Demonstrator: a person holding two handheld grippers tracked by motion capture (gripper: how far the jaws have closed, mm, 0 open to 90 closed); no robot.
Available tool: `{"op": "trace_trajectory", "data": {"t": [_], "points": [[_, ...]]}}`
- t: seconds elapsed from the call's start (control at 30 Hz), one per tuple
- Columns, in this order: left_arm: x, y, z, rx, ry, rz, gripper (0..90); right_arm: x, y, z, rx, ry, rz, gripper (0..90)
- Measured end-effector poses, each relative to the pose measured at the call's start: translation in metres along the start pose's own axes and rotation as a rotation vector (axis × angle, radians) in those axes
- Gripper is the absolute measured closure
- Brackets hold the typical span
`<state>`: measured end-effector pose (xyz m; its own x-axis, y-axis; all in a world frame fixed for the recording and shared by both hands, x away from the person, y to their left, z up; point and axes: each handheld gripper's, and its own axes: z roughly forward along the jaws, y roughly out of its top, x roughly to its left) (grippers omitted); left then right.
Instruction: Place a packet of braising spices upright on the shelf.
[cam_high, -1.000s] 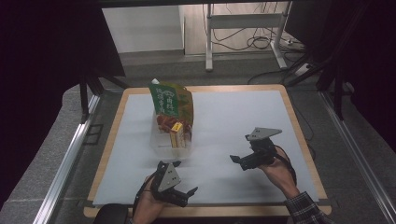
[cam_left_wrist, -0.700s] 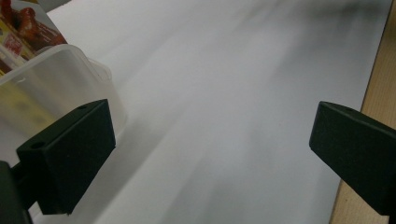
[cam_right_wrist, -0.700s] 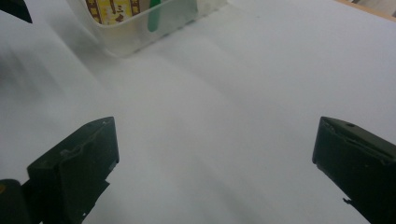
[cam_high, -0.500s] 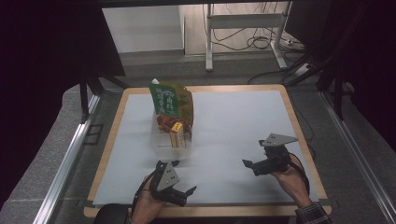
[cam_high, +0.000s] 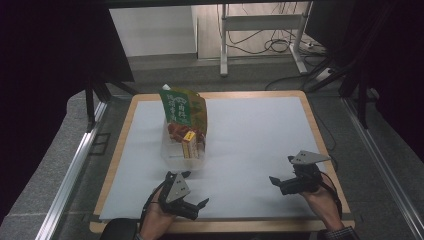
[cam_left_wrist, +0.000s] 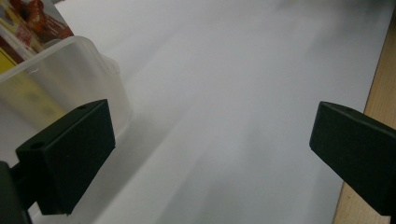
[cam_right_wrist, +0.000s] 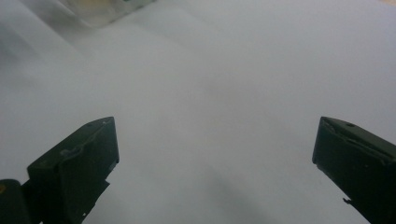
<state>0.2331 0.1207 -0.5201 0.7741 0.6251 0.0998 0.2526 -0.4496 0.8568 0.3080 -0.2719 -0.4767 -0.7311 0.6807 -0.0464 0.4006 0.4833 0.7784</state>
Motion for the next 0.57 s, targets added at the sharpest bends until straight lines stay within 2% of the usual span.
{"op": "trace_trajectory", "data": {"t": [0.13,0.27,0.57], "points": [[0.002,-0.001,0.001,0.007,-0.011,-0.021,0.0,-0.002,-0.009,-0.004,0.009,-0.011,0.011,0.2],[0.003,-0.002,0.002,0.019,-0.029,-0.061,0.0,-0.005,-0.018,-0.007,0.019,-0.02,0.026,0.2],[0.008,-0.002,0.0,0.005,-0.003,-0.102,0.0,-0.011,-0.029,-0.006,0.046,-0.023,0.05,0.2]]}}
